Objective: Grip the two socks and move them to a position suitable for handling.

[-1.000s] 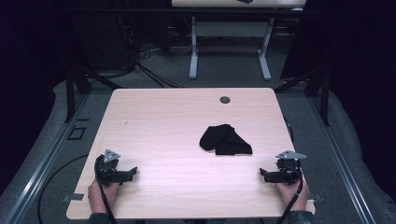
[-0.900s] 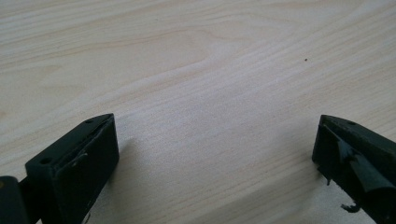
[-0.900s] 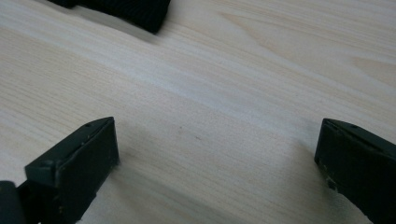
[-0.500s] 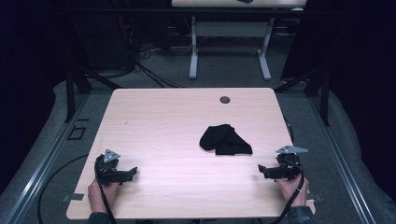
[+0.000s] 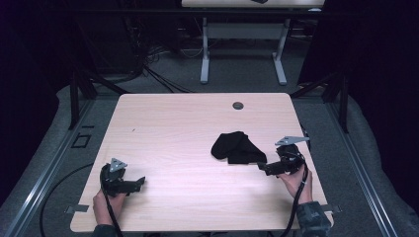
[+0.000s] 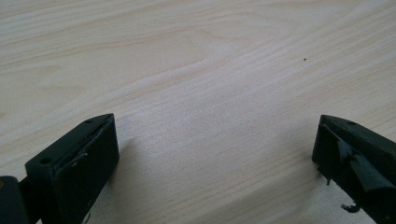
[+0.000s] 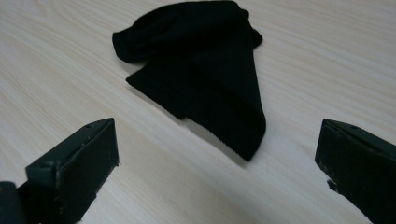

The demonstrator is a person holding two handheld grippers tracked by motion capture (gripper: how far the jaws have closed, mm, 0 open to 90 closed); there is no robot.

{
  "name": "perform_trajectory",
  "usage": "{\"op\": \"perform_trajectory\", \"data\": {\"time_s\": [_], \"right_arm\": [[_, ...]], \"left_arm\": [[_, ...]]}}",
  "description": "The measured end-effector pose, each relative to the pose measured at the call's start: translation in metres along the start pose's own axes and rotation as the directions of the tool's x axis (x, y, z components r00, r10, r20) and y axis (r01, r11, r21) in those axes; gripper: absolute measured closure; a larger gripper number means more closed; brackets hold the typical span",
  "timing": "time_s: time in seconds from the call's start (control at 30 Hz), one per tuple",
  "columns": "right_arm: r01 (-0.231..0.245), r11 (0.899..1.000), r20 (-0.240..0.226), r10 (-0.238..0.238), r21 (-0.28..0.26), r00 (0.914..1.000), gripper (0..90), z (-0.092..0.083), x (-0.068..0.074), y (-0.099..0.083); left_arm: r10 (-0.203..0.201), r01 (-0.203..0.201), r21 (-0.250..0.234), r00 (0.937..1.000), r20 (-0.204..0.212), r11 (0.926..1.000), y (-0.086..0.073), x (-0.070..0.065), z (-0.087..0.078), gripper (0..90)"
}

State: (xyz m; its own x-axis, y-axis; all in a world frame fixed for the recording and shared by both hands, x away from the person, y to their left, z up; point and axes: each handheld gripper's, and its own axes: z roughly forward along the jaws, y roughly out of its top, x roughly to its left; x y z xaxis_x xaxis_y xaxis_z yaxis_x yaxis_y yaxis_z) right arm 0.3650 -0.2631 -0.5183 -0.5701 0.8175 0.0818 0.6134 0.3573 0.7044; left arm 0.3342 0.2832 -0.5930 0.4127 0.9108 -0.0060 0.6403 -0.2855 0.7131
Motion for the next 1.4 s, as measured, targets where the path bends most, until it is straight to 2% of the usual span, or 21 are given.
{"op": "perform_trajectory", "data": {"time_s": [0.07, 0.1, 0.17, 0.27, 0.33, 0.4, 0.53, 0.57, 0.67, 0.7, 0.73, 0.77, 0.83, 0.87, 0.9, 0.93, 1.03, 1.07, 1.13, 1.27, 1.4], "right_arm": [[0.016, 1.000, -0.015, -0.015, 0.005, 0.9998, 0.0, 0.007, 0.001, 0.008], [0.019, 0.999, -0.025, -0.018, 0.029, 0.9995, 0.0, 0.016, 0.002, 0.018], [0.020, 0.999, -0.020, -0.019, 0.031, 0.9996, 0.0, 0.020, 0.004, 0.021], [0.036, 0.998, -0.037, -0.034, 0.053, 0.9987, 3.8, 0.035, 0.005, 0.035], [0.040, 0.998, -0.047, -0.037, 0.052, 0.9982, 8.5, 0.045, 0.004, 0.041], [0.016, 0.997, -0.070, -0.011, 0.073, 0.9975, 12.9, 0.058, 0.002, 0.048], [0.016, 0.992, -0.079, -0.006, 0.124, 0.9968, 25.3, 0.081, 0.002, 0.057], [0.025, 0.989, -0.079, -0.013, 0.146, 0.9968, 27.9, 0.088, 0.004, 0.059], [0.029, 0.984, -0.061, -0.019, 0.173, 0.9980, 32.9, 0.096, 0.005, 0.060], [0.029, 0.978, -0.040, -0.021, 0.208, 0.9990, 36.5, 0.102, 0.003, 0.059], [0.029, 0.978, -0.040, -0.021, 0.208, 0.9990, 36.5, 0.102, 0.003, 0.059], [0.014, 0.977, -0.025, -0.008, 0.215, 0.9997, 43.2, 0.106, 0.002, 0.058], [0.008, 0.978, -0.018, -0.004, 0.210, 0.9998, 45.3, 0.107, 0.001, 0.057], [0.012, 0.975, -0.009, -0.010, 0.221, 0.9999, 51.9, 0.108, 0.000, 0.057], [0.021, 0.972, -0.001, -0.022, 0.235, 0.9998, 53.4, 0.108, -0.001, 0.057], [0.010, 0.974, 0.005, -0.011, 0.224, 0.9999, 57.3, 0.108, -0.001, 0.057], [0.023, 0.971, 0.022, -0.029, 0.237, 0.9994, 69.0, 0.107, -0.003, 0.057], [0.013, 0.975, 0.018, -0.018, 0.222, 0.9997, 74.6, 0.108, -0.002, 0.056], [0.012, 0.976, 0.029, -0.019, 0.219, 0.9994, 81.2, 0.108, -0.003, 0.056], [0.031, 0.975, 0.044, -0.042, 0.219, 0.9981, 84.8, 0.105, -0.003, 0.058], [0.048, 0.985, 0.057, -0.058, 0.167, 0.9966, 85.4, 0.091, 0.002, 0.065]], "left_arm": [[-0.002, 0.002, -0.001, 1.0000, 0.000, 1.0000, 0.000, 0.000, 0.000, 0.5], [-0.001, 0.001, 0.000, 1.0000, 0.000, 1.0000, 0.000, 0.000, 0.000, 0.5], [0.000, 0.000, 0.000, 1.0000, 0.000, 1.0000, 0.000, 0.000, 0.000, 0.4], [-0.001, 0.001, 0.000, 1.0000, 0.000, 1.0000, 0.000, 0.000, 0.000, 0.4], [-0.001, 0.001, 0.000, 1.0000, 0.000, 1.0000, 0.000, 0.000, 0.000, 0.4], [-0.002, 0.002, 0.000, 1.0000, 0.000, 1.0000, 0.000, 0.000, 0.000, 0.5], [-0.001, 0.001, 0.000, 1.0000, 0.000, 1.0000, 0.000, 0.000, 0.000, 0.5], [-0.002, 0.002, -0.001, 1.0000, 0.000, 1.0000, 0.000, 0.000, 0.000, 0.5], [-0.001, 0.001, 0.000, 1.0000, 0.000, 1.0000, 0.000, 0.000, 0.000, 0.5], [0.000, 0.000, 0.000, 1.0000, 0.000, 1.0000, 0.000, 0.000, 0.000, 0.5], [0.000, 0.000, 0.000, 1.0000, 0.000, 1.0000, 0.000, 0.000, 0.000, 0.5], [-0.001, 0.001, 0.000, 1.0000, 0.000, 1.0000, 0.000, 0.000, 0.000, 0.5], [0.000, 0.000, 0.000, 1.0000, 0.000, 1.0000, 0.000, 0.000, 0.000, 0.4], [0.000, 0.000, 0.000, 1.0000, 0.000, 1.0000, 0.000, 0.000, 0.000, 0.5], [-0.001, 0.001, 0.000, 1.0000, 0.000, 1.0000, 0.000, 0.000, 0.000, 0.5], [-0.001, 0.001, 0.000, 1.0000, 0.000, 1.0000, 0.000, 0.000, 0.000, 0.4], [0.000, 0.000, 0.000, 1.0000, -0.001, 1.0000, 0.000, 0.000, 0.000, 0.5], [0.000, 0.000, 0.000, 1.0000, 0.000, 1.0000, 0.000, 0.000, 0.000, 0.5], [0.000, 0.000, 0.000, 1.0000, 0.000, 1.0000, 0.000, 0.000, 0.000, 0.5], [0.000, 0.000, 0.000, 1.0000, 0.000, 1.0000, 0.000, 0.000, 0.000, 0.5], [0.001, -0.001, 0.000, 1.0000, 0.000, 1.0000, 0.000, 0.000, 0.000, 0.5]]}}
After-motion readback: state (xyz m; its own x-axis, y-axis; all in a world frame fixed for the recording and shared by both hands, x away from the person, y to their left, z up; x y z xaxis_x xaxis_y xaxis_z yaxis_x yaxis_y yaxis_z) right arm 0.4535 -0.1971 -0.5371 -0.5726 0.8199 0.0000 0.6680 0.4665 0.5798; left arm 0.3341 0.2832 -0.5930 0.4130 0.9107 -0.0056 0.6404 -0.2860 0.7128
